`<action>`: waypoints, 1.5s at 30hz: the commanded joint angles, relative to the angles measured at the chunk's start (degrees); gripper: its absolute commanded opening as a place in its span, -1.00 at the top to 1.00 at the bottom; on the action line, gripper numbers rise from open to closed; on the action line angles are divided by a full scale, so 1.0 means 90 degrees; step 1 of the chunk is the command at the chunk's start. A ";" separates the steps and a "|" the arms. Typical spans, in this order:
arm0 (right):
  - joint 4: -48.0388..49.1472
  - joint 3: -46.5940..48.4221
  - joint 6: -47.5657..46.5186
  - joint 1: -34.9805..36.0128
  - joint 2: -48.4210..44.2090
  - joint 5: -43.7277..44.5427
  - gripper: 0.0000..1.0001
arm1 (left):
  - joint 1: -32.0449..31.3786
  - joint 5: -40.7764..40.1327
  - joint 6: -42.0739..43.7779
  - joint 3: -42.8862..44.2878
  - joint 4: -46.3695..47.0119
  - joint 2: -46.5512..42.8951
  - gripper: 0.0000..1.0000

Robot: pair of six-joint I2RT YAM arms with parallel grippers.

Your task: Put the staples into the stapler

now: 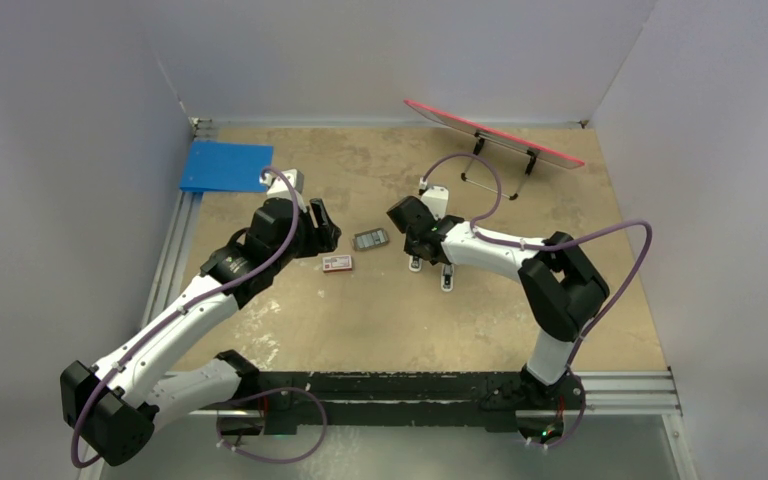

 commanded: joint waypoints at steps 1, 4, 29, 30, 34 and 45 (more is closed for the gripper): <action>0.0014 0.0057 0.0004 0.0025 -0.0263 0.0148 0.70 | 0.0051 0.0026 -0.0060 -0.0027 0.0265 -0.0026 -0.20; 0.0042 0.0054 -0.0006 0.0023 -0.0269 0.0104 0.70 | 0.0044 0.0026 -0.0064 -0.0028 0.0265 -0.0038 -0.20; 0.0138 -0.0032 -0.0038 0.0028 -0.0319 0.0064 0.70 | 0.0043 0.0030 -0.0065 -0.0040 0.0260 -0.0026 -0.20; 0.0152 -0.0050 -0.0035 0.0024 -0.0307 0.0043 0.70 | 0.0042 0.0026 -0.0065 -0.0037 0.0260 -0.0031 -0.20; 0.0170 -0.0087 -0.0044 0.0022 -0.0239 0.0004 0.70 | 0.0042 0.0026 -0.0067 -0.0040 0.0260 -0.0026 -0.20; 0.0068 -0.0117 0.0014 0.0094 -0.0095 0.0032 0.70 | 0.0050 0.0045 -0.0055 -0.0021 0.0275 0.0013 -0.20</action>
